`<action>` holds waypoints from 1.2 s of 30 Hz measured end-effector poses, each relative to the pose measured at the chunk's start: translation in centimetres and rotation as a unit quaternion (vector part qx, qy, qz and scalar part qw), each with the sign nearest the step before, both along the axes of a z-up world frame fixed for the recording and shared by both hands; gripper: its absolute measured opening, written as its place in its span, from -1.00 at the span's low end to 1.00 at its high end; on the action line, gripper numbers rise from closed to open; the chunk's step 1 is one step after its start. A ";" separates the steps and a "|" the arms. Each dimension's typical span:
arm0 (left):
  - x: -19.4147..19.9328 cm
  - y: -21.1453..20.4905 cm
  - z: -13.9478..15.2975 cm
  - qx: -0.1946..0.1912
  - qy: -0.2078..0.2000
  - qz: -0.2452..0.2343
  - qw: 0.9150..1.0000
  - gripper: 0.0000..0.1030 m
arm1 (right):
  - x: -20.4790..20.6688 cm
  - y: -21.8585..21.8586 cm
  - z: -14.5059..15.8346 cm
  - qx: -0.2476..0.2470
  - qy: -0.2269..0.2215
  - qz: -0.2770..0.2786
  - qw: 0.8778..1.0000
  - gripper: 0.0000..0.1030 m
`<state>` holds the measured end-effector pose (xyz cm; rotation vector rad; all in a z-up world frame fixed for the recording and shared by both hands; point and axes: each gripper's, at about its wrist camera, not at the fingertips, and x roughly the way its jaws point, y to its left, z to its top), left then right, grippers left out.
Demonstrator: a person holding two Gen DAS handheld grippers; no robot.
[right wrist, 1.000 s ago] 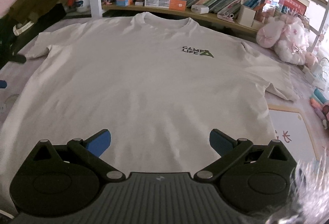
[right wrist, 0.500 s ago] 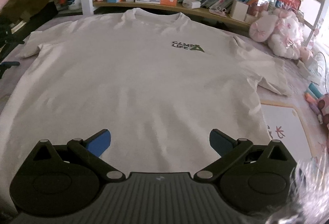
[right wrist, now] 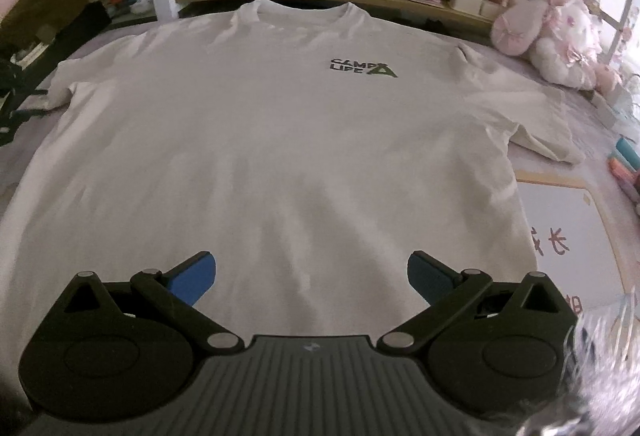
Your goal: Fold clothes
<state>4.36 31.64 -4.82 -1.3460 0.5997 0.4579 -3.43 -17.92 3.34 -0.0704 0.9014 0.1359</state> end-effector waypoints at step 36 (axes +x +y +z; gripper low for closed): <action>3.2 -18.1 5.8 0.312 -0.013 -0.375 0.873 0.27 | 1.3 -2.7 -2.0 0.020 0.025 0.021 0.999 1.00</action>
